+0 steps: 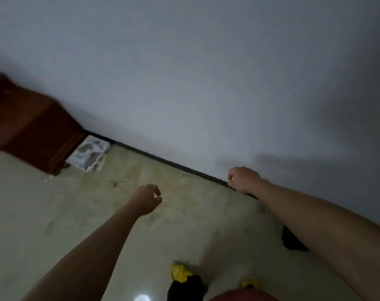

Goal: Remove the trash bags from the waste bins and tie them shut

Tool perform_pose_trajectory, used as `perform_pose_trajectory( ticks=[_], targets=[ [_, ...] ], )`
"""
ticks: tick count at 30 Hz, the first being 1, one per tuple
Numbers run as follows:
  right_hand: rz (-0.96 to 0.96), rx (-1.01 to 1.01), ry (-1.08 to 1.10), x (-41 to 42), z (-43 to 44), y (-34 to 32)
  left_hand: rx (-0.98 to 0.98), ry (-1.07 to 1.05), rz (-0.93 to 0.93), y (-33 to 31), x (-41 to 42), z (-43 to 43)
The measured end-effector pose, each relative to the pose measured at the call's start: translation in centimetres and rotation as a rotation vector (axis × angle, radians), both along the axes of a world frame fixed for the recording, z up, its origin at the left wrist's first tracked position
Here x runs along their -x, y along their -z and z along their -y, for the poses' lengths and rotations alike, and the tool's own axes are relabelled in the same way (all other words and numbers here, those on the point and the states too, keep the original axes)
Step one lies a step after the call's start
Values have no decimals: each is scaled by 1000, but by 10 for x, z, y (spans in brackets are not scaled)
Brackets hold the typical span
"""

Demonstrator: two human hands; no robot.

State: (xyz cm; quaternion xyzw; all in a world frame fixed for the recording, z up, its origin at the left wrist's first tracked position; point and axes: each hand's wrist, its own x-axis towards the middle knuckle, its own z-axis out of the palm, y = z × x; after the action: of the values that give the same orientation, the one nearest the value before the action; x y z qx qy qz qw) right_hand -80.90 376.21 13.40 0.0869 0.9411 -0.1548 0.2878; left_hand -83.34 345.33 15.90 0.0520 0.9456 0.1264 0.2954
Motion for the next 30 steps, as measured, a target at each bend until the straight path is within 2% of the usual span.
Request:
perform_pose_trajectory(
  ticks=[5,10,14,21,30],
  targets=[
    [-15,21,-321,87,184,-29,26,-219,17,-29,-1,170],
    [-96,40,-671,130,364,-69,7,-535,-45,-50,-16,307],
    [-131,37,-853,151,471,-86,-41,-732,-41,-52,-40,378],
    [-92,-21,-1222,178,688,-69,-44,-1058,47,-49,-85,531],
    [-197,15,-1655,172,978,-74,-46,-1549,-83,-64,-138,694]
  ],
)
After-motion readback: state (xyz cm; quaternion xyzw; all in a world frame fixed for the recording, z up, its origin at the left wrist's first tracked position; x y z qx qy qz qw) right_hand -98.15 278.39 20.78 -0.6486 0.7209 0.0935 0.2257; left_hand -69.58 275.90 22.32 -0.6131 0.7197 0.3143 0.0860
